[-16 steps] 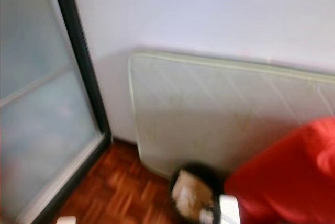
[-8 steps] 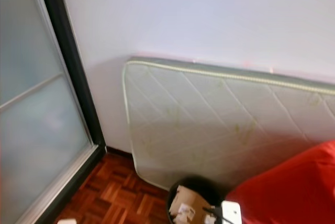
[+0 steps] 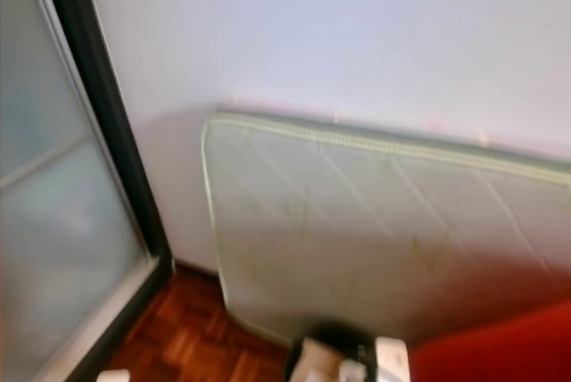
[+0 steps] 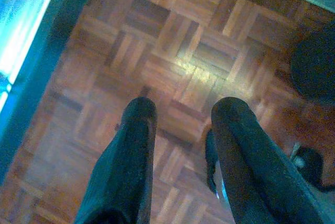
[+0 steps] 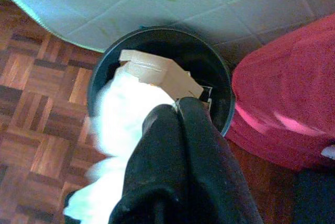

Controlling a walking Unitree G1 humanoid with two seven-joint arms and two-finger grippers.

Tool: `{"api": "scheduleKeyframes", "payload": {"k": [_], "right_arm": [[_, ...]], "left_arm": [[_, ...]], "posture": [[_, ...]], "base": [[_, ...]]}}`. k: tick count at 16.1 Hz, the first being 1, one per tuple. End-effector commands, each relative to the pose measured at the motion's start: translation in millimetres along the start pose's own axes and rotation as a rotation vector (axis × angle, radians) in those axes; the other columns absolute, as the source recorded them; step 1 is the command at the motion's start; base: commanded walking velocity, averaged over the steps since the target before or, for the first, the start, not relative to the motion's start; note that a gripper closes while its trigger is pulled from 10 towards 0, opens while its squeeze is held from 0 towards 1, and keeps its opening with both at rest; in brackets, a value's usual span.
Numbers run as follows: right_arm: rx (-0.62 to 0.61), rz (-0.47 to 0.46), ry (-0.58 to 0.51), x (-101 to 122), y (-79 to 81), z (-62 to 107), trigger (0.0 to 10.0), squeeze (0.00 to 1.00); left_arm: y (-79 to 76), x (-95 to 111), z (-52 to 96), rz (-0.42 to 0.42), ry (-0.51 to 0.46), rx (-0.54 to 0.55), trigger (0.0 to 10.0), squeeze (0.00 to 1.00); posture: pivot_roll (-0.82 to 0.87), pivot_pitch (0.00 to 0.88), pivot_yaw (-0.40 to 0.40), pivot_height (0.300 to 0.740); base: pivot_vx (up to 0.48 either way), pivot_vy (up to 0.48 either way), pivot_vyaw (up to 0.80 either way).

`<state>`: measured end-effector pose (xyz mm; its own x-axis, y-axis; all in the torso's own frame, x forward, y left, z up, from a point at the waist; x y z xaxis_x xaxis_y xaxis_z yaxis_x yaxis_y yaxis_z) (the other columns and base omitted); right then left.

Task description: Clean up the room

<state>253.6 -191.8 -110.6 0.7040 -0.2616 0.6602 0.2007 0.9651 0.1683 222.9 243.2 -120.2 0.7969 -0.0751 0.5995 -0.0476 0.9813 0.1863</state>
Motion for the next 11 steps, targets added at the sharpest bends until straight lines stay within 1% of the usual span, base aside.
{"api": "scheduleKeyframes", "payload": {"k": [1,2,4,10,11], "right_arm": [[-0.032,-0.001,-0.006,1.3,-12.7,1.9,10.0,0.0],[-0.032,-0.004,-0.009,1.7,-12.8,1.9,10.0,0.0],[-0.036,-0.016,-0.002,0.3,-13.1,1.9,10.0,0.0],[-0.034,-0.016,-0.007,1.6,-12.9,1.8,10.0,0.0],[-0.031,-0.016,-0.017,3.1,-12.6,1.8,10.0,0.0]], "left_arm": [[-8.7,-1.8,0.0,0.002,0.007,-0.018,10.0,0.0],[-8.7,-1.8,0.0,0.004,0.007,-0.018,10.0,0.0],[-8.5,-1.0,0.0,0.013,0.001,-0.016,10.0,0.0],[-8.9,-0.5,-0.1,0.018,-0.001,-0.017,10.0,0.0],[-8.9,-0.3,-0.1,0.018,-0.001,-0.017,10.0,0.0]], "posture": [[0.0,0.0,-0.016,0.74],[0.0,0.0,-0.015,0.74],[0.0,0.0,-0.015,0.74],[0.0,0.0,-0.017,0.74],[0.0,0.0,-0.017,0.74]], "base": [[0.319,0.0,0.0],[0.296,0.0,0.0],[0.0,0.0,0.0],[0.0,0.0,-0.75],[0.0,0.0,0.0]]}}
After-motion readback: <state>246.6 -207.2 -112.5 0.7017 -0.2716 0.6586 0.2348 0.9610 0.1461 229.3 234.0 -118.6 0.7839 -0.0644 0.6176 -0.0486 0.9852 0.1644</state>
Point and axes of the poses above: a point about 5 cm out from each wrist's last joint towards the gripper, its own z axis pointing back from the gripper into the wrist, its own x axis along the axis of the wrist's last joint, y = z × x, the point moved 6 cm from there along -z, pointing out of the wrist towards the gripper, and after that the axes turned 7 degrees about -z, right-handed, at the moved point
